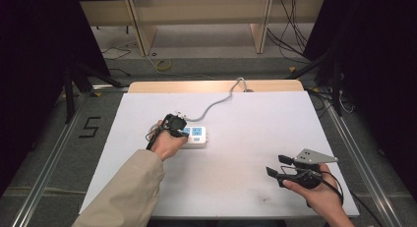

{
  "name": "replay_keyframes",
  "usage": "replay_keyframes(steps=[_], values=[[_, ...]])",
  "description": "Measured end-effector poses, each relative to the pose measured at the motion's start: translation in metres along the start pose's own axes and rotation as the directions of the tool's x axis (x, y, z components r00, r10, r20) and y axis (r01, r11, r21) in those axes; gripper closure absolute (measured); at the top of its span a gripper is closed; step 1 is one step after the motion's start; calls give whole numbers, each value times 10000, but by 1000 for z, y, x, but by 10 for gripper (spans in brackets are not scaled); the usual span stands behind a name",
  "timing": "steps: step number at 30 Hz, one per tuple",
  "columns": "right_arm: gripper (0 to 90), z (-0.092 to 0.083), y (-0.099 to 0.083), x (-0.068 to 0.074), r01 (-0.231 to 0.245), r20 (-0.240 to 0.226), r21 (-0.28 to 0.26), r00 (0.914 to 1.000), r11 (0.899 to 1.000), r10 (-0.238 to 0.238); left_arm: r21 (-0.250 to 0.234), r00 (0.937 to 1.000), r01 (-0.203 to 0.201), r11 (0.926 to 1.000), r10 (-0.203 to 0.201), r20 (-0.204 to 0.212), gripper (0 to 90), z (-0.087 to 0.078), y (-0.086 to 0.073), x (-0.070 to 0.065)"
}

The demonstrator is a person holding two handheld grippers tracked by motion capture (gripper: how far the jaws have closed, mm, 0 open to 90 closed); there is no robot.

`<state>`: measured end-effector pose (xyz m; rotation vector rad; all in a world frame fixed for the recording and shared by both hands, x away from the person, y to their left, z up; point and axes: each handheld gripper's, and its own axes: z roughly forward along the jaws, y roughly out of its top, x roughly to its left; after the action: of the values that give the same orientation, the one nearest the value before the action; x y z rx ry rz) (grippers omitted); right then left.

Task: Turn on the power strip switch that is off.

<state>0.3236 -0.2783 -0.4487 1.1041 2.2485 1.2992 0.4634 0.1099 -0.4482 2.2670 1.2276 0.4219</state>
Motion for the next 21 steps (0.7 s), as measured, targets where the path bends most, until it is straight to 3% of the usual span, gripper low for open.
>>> replay_keyframes(steps=[4,8,10,21], values=[[335,0,0,1,-19,10,6,10000,10000,19,79,9997,-175,9998,176,-141,900,0,0,-2],[335,-1,0,1,-23,33,-15,10000,10000,23,195,10000,-12,9998,13,-94,900,0,0,-1],[335,-1,0,0,-17,33,-2,10000,10000,17,318,9979,-319,9990,336,-545,900,-1,-2,1],[335,2,1,0,36,-31,-6,10000,10000,-36,-35,9998,63,10000,-63,209,900,-3,-5,8]])
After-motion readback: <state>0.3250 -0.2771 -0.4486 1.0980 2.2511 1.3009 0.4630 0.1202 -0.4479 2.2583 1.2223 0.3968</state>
